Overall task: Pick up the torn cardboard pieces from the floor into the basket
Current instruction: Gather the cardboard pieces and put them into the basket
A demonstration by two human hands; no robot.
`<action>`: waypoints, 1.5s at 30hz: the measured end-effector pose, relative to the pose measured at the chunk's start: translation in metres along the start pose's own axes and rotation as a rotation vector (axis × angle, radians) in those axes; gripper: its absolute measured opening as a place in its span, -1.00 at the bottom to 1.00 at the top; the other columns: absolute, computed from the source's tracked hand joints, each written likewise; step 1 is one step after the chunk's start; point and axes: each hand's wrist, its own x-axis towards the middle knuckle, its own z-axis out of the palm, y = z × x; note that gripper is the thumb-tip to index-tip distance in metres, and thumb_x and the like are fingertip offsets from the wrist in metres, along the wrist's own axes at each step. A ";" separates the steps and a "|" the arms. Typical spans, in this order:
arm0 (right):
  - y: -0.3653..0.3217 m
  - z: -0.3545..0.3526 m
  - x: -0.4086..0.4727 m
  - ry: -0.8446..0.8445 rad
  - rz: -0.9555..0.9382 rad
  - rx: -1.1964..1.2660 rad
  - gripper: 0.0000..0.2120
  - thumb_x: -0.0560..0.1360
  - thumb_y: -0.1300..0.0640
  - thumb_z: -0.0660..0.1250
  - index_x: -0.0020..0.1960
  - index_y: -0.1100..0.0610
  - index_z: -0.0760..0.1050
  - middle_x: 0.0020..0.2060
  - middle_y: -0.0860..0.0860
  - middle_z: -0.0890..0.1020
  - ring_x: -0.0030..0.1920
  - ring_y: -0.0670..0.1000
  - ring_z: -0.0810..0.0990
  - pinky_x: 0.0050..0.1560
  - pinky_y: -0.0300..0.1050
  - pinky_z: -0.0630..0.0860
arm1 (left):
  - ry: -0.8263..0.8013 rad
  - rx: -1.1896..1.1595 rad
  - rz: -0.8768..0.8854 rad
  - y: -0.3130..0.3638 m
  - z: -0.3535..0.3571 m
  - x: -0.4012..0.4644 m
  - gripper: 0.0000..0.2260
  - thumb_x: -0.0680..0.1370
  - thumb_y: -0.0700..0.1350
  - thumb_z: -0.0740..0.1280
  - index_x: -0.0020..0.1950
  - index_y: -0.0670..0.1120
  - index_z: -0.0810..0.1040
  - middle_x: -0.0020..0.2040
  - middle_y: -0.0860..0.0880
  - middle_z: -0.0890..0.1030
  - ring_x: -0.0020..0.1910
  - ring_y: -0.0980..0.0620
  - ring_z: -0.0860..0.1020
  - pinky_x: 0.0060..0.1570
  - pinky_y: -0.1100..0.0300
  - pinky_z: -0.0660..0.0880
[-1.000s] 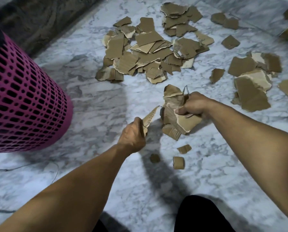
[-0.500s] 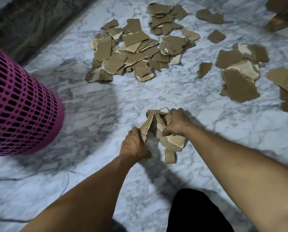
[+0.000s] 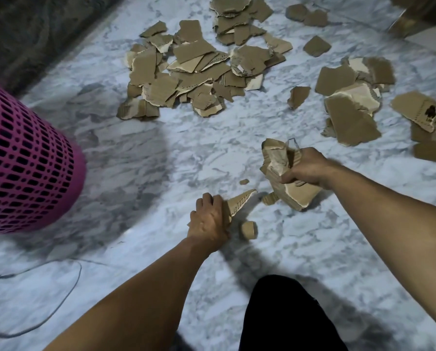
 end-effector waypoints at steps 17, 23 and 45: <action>0.026 0.042 -0.036 -0.102 -0.443 -0.313 -0.69 0.27 0.12 0.51 -0.18 -0.04 0.38 -0.25 -0.07 0.56 -0.15 0.08 0.56 -0.25 -0.14 0.37 | -0.001 -0.543 -0.381 0.016 -0.033 0.019 -0.81 0.54 -0.17 0.20 0.14 -0.11 0.47 -0.06 -0.08 0.50 -0.12 -0.11 0.47 -0.22 0.14 0.41; 0.021 0.042 -0.024 -0.145 -0.324 -0.407 -0.56 0.22 0.10 0.51 0.04 0.04 0.43 -0.08 0.04 0.60 -0.11 0.09 0.58 -0.20 -0.10 0.50 | -0.063 -0.576 -0.359 0.028 -0.028 0.017 -0.80 0.45 -0.16 0.35 0.05 -0.10 0.49 -0.11 -0.07 0.55 -0.03 -0.17 0.58 -0.28 0.18 0.43; -0.050 0.050 -0.018 -0.139 -0.175 -0.198 -0.68 0.14 0.25 0.54 -0.14 0.20 0.55 -0.20 0.11 0.65 -0.19 0.10 0.68 -0.30 -0.12 0.54 | 0.067 -0.559 -0.495 -0.011 -0.050 0.012 -0.74 0.43 -0.29 0.28 0.11 -0.13 0.44 -0.04 -0.11 0.54 -0.06 -0.15 0.54 -0.20 0.00 0.61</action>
